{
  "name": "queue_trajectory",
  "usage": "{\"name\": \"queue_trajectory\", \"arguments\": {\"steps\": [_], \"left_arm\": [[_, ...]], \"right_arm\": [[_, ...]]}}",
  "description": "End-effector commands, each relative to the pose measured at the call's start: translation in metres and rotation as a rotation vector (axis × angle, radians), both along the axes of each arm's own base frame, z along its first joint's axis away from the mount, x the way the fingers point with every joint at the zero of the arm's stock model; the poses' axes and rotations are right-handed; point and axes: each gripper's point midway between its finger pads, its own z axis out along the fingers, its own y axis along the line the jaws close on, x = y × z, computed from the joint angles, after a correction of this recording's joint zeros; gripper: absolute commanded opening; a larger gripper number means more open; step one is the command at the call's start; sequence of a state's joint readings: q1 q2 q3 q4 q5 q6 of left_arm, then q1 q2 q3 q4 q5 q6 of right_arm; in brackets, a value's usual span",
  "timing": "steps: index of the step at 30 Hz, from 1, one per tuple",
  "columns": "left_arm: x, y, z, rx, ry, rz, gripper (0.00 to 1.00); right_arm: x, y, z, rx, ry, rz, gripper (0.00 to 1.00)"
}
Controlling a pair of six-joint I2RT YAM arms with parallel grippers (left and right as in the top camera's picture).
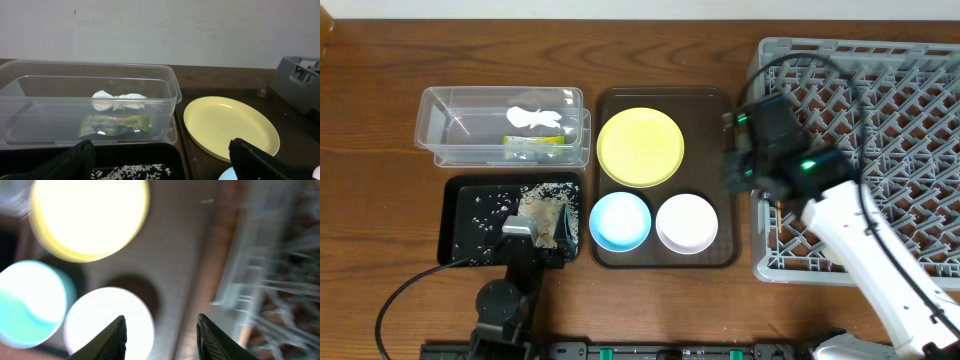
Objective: Sort waste into correct bins and load items into the dishwasher rack
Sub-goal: 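Grasp the rim of the pink bowl with the right gripper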
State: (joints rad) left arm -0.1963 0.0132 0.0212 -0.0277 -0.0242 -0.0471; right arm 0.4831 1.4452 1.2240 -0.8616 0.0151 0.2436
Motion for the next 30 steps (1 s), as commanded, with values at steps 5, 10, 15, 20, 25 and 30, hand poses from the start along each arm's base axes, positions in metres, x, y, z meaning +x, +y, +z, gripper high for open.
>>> {"name": "queue_trajectory", "arguments": {"steps": [5,10,15,20,25,30], "left_arm": [[-0.001,0.003,-0.019,0.025,0.057,0.014,0.88],[-0.001,0.003,-0.019,0.025,0.057,0.014,0.88],[-0.001,0.003,-0.019,0.025,0.057,0.014,0.88],[-0.001,0.003,-0.019,0.025,0.057,0.014,0.88],[-0.001,0.003,-0.019,0.025,0.057,0.013,0.88],[-0.001,0.003,-0.019,0.025,0.057,0.014,0.88]], "right_arm": [[-0.029,0.033,-0.067,-0.125,0.17,0.114,0.37],[-0.025,0.023,-0.101,-0.219,0.227,0.092,0.33],[-0.032,0.018,-0.135,-0.274,0.317,0.096,0.26],[-0.035,0.013,-0.146,-0.296,0.356,0.089,0.03],[-0.029,0.011,-0.121,-0.27,0.291,0.075,0.01],[-0.024,-0.003,-0.076,-0.235,0.191,0.034,0.01]]}}
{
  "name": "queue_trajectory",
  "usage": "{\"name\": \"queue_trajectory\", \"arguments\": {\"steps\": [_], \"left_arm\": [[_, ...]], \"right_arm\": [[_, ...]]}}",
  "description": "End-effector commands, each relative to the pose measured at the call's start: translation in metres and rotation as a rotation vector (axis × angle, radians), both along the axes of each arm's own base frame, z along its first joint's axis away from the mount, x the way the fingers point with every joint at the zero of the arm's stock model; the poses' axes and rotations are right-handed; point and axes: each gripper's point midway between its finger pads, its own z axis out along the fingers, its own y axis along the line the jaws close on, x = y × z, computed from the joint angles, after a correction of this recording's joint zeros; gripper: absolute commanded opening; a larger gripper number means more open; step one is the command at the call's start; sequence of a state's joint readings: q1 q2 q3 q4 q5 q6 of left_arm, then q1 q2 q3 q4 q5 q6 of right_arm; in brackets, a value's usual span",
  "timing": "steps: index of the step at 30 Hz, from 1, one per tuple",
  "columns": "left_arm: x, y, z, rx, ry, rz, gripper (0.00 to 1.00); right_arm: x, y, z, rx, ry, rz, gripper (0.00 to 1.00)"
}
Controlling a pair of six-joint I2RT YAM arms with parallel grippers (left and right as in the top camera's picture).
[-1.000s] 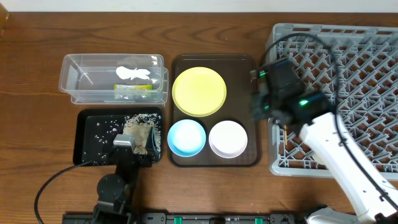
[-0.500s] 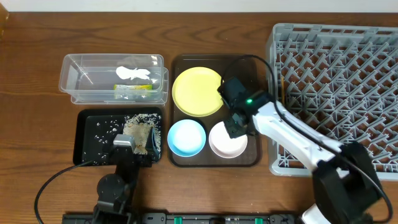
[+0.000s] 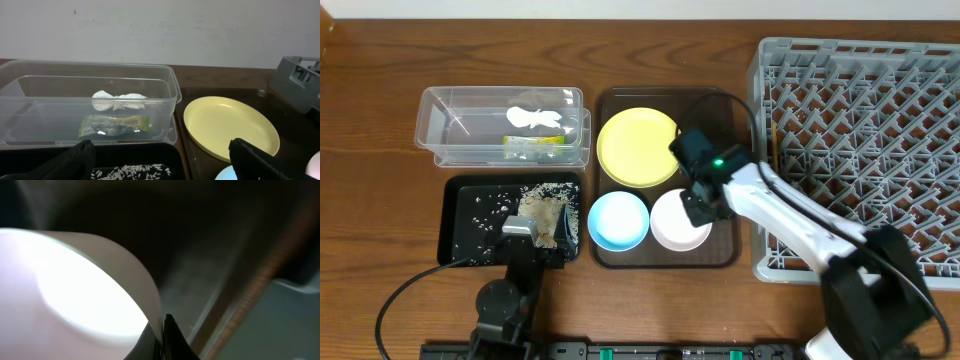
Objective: Sort waste into correct bins and load items into the dishwasher rack
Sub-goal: 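Grasp the rim of the pink bowl with the right gripper, then lift the pink bowl and set it into the dish rack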
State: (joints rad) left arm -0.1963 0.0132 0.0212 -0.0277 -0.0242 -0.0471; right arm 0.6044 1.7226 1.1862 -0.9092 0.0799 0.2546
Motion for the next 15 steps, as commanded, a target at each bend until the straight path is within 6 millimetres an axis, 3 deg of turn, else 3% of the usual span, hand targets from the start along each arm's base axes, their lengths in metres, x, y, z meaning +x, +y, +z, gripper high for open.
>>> {"name": "queue_trajectory", "arguments": {"steps": [1,5,8,15], "left_arm": [[-0.001,0.003,-0.019,0.025,0.057,0.014,0.88],[-0.001,0.003,-0.019,0.025,0.057,0.013,0.88],[-0.001,0.003,-0.019,0.025,0.057,0.013,0.88],[-0.001,0.003,-0.019,0.025,0.057,0.013,0.88]], "right_arm": [[0.012,-0.023,0.038,-0.002,-0.121,-0.06,0.01],[0.02,-0.061,0.081,-0.057,-0.283,-0.228,0.01],[0.022,-0.103,0.117,-0.12,-0.43,-0.404,0.01],[0.004,-0.198,0.19,-0.348,-0.752,-0.751,0.01]]}}
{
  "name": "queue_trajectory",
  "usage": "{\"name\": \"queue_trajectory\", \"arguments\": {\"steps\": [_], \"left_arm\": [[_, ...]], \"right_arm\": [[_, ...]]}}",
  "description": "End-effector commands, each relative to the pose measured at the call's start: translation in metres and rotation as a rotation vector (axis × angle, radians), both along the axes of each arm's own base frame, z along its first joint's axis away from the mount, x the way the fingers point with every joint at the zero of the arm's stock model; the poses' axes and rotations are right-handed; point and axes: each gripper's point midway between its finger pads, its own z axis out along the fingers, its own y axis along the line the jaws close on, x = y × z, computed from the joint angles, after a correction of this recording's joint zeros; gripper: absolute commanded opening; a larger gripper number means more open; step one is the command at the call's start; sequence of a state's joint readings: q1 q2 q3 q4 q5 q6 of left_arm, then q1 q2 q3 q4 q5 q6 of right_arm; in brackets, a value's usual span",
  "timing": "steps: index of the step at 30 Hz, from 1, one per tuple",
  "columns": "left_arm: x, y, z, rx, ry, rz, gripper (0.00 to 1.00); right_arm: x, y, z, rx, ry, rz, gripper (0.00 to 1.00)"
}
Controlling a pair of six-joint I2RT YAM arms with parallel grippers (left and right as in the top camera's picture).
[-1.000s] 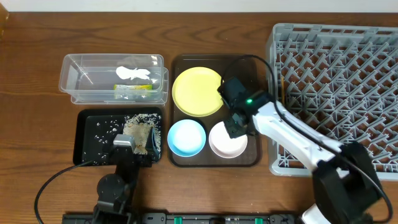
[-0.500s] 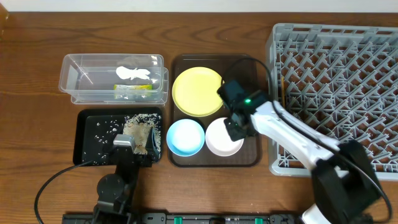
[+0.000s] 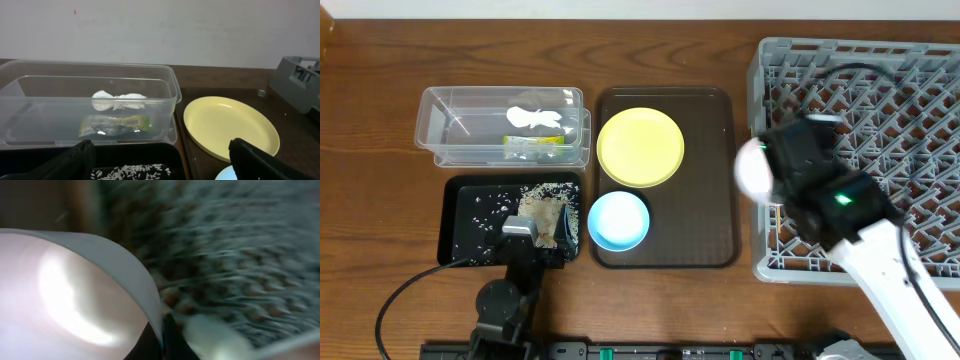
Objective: Sort waste into correct bins and load items into the dishwasher rack
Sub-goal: 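Lift the pink bowl and set it into the dish rack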
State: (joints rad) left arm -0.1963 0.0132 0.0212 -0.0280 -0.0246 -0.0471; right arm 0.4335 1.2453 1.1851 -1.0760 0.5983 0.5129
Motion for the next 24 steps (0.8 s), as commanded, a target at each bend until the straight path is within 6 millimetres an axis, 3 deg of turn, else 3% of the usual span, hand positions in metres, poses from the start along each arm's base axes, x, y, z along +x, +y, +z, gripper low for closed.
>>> {"name": "queue_trajectory", "arguments": {"steps": [1,10,19,24], "left_arm": [[-0.001,0.003,-0.019,0.025,0.056,0.013,0.88],[-0.001,0.003,-0.019,0.025,0.056,0.013,0.88],[-0.001,0.003,-0.019,0.025,0.056,0.013,0.88],[-0.001,0.003,-0.019,0.025,0.056,0.013,0.88]], "right_arm": [[-0.008,-0.057,0.041,-0.187,-0.194,-0.261,0.01],[-0.005,-0.092,0.035,-0.376,-0.139,-0.375,0.01],[0.014,-0.101,-0.004,-0.504,0.011,-0.386,0.01],[0.027,-0.094,-0.03,-0.553,0.082,-0.353,0.01]]}}
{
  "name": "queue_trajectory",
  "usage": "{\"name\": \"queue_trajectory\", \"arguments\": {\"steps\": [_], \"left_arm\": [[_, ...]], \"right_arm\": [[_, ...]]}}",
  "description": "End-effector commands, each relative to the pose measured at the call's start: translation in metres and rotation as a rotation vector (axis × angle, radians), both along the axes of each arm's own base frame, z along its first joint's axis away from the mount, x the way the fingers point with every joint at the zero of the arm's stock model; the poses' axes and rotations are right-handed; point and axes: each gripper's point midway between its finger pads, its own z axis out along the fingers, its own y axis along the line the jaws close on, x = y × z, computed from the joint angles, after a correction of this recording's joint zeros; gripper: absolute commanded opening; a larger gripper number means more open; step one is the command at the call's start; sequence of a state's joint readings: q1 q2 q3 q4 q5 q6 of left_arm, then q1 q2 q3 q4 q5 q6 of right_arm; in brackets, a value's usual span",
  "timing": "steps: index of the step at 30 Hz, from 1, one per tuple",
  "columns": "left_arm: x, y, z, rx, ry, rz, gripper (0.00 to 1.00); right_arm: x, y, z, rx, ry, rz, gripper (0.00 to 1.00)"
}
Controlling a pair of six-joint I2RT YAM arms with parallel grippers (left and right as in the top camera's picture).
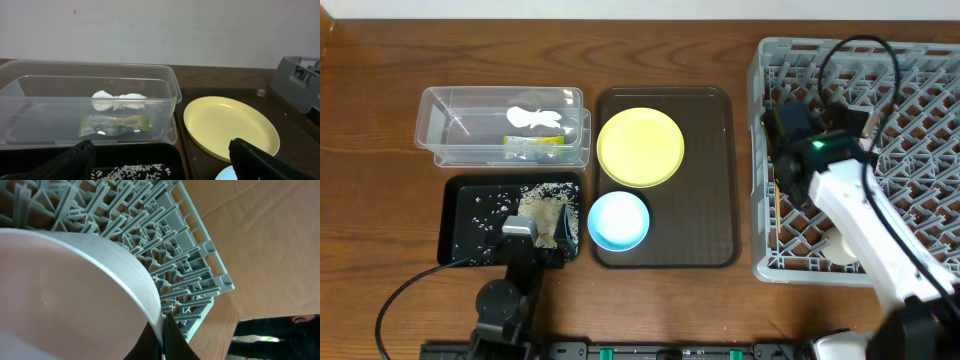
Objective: Sort waste into correct bins and load items into the dishwasher rack
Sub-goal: 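Lift the pink bowl and set it into the dish rack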
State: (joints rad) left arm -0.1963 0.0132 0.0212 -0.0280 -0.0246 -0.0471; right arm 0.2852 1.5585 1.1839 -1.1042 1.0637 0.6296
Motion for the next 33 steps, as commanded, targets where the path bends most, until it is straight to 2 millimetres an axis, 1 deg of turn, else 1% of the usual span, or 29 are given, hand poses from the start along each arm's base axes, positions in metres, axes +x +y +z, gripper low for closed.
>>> {"name": "queue_trajectory", "arguments": {"steps": [1,5,9,13,17,22,27,33], "left_arm": [[-0.001,0.003,-0.019,0.025,0.056,0.013,0.88],[-0.001,0.003,-0.019,0.025,0.056,0.013,0.88],[-0.001,0.003,-0.019,0.025,0.056,0.013,0.88],[-0.001,0.003,-0.019,0.025,0.056,0.013,0.88],[-0.001,0.003,-0.019,0.025,0.056,0.013,0.88],[-0.001,0.003,-0.019,0.025,0.056,0.013,0.88],[-0.001,0.003,-0.019,0.025,0.056,0.013,0.88],[-0.001,0.003,-0.019,0.025,0.056,0.013,0.88]], "right_arm": [[0.006,0.0,-0.009,-0.068,0.027,-0.001,0.01],[0.011,0.015,-0.027,-0.075,0.088,0.042,0.01],[0.015,0.042,-0.039,-0.075,0.122,0.119,0.01],[0.016,0.067,-0.044,-0.086,0.14,0.197,0.01],[0.015,0.081,-0.047,-0.079,0.147,0.235,0.01],[0.009,0.086,-0.052,-0.056,0.188,0.248,0.02],[0.004,0.086,-0.049,-0.083,0.215,0.259,0.01],[0.011,0.066,-0.018,-0.229,0.121,0.219,0.01]]}}
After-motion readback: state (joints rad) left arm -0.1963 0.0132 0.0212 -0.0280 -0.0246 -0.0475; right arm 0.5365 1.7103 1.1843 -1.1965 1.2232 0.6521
